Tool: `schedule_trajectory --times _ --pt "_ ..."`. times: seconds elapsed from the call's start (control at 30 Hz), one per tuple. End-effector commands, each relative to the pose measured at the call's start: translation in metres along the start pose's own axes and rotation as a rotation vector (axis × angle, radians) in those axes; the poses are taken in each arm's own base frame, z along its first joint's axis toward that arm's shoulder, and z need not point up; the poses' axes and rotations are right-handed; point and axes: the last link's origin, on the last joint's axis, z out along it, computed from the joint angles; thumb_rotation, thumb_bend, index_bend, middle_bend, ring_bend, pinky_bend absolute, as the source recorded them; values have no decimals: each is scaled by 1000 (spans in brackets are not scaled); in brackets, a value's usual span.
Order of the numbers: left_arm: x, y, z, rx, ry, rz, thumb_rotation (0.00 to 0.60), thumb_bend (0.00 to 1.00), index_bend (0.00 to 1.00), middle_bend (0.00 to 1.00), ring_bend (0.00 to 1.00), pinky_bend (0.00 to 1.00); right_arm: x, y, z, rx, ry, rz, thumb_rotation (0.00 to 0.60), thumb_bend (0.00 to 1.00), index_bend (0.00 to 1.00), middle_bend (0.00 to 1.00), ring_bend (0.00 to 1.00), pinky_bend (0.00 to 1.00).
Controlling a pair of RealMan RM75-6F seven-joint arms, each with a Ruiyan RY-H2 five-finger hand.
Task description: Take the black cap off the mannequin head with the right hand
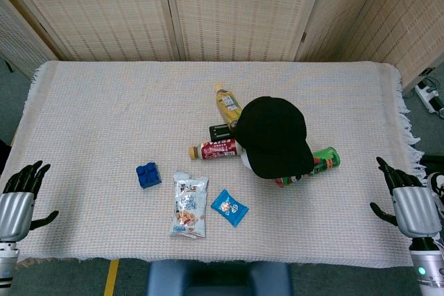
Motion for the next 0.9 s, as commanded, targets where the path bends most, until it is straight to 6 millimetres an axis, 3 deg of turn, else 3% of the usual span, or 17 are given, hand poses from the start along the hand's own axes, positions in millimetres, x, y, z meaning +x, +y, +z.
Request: schedule_trajectory --times 0.03,0.57,0.8,0.9 --pt "-2 0 0 -3 -2 1 600 146 135 97 104 178 -1 -1 0 2 -16 3 600 125 65 238 254 334" --pt "2 0 -2 -21 20 -11 600 143 135 96 110 178 -1 0 -5 6 -2 15 600 126 97 258 272 339" --pt "3 0 -3 -23 16 -12 600 143 135 96 110 178 -1 -1 -5 22 17 23 600 125 147 288 356 437" --pt "3 1 -3 -27 13 -11 600 142 135 96 110 177 -2 -5 -2 47 18 24 600 125 175 316 483 586"
